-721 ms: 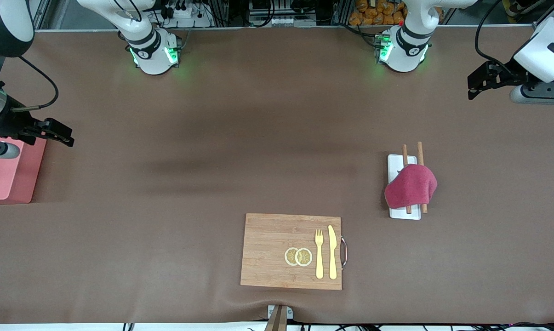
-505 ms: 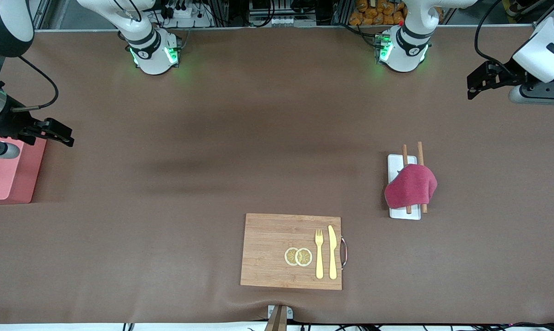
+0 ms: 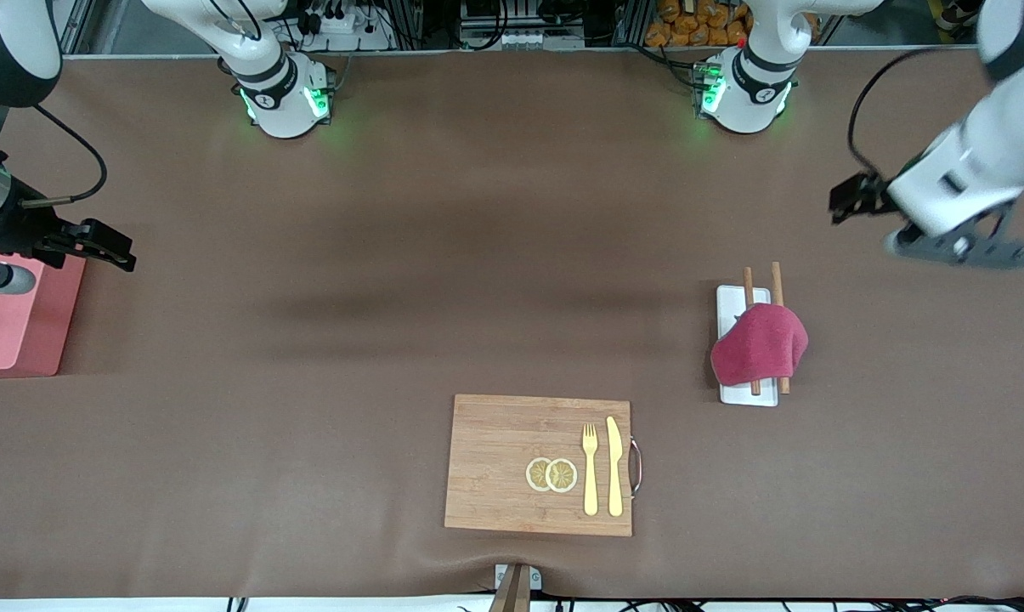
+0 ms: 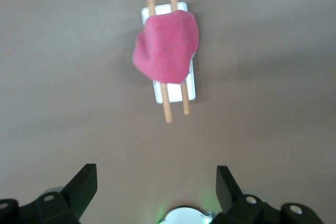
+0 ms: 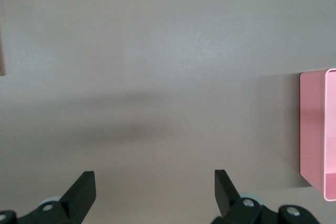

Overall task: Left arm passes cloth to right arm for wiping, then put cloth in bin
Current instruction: 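Reach the left gripper down and grasp the pink cloth on the tray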

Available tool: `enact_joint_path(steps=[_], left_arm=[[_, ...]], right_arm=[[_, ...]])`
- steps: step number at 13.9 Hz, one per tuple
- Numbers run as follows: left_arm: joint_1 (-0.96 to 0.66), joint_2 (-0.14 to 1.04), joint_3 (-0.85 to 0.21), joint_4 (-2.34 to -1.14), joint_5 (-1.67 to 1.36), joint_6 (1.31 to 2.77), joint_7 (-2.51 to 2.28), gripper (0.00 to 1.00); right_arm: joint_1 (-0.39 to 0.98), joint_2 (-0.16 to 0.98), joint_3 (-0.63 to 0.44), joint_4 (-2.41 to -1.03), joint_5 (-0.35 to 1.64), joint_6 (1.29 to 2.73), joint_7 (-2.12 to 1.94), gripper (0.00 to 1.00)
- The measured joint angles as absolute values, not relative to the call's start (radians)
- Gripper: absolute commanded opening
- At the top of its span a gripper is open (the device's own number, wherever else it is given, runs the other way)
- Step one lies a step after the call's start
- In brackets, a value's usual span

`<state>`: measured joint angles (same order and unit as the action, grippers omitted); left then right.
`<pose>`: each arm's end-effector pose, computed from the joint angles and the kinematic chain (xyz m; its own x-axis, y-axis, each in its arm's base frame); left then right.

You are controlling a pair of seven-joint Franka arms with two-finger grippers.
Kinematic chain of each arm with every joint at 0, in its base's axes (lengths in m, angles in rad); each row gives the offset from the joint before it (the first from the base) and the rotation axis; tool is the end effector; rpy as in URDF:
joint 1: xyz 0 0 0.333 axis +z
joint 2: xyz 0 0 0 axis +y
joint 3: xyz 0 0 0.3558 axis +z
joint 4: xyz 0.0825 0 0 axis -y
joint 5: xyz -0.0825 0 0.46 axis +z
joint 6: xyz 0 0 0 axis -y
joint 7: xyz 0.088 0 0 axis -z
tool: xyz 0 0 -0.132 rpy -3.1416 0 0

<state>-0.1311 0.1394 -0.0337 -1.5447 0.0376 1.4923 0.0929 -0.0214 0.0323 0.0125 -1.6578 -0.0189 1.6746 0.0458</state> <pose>0.6509 -0.1017 0.5576 0.9490 -0.2494 -0.1927 -0.2570 -0.9663 -0.0149 0.6464 -0.0082 0.5798 0.9985 -0.0527 -0.0147 -0.0524 -0.9984 0.0191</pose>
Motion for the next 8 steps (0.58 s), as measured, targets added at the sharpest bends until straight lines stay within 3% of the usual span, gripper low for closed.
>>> enact_joint_path(steps=[4, 8], left_arm=[[-0.136, 0.327, -0.047, -1.520, 0.036, 1.646, 0.371, 1.00], [-0.143, 0.536, -0.053, -1.390, 0.007, 1.705, 0.656, 1.00]], right_arm=[[-0.022, 0.033, 0.012, -1.658, -0.019, 1.675, 0.046, 1.00], [-0.024, 0.039, 0.012, -1.659, -0.019, 1.674, 0.046, 1.00]])
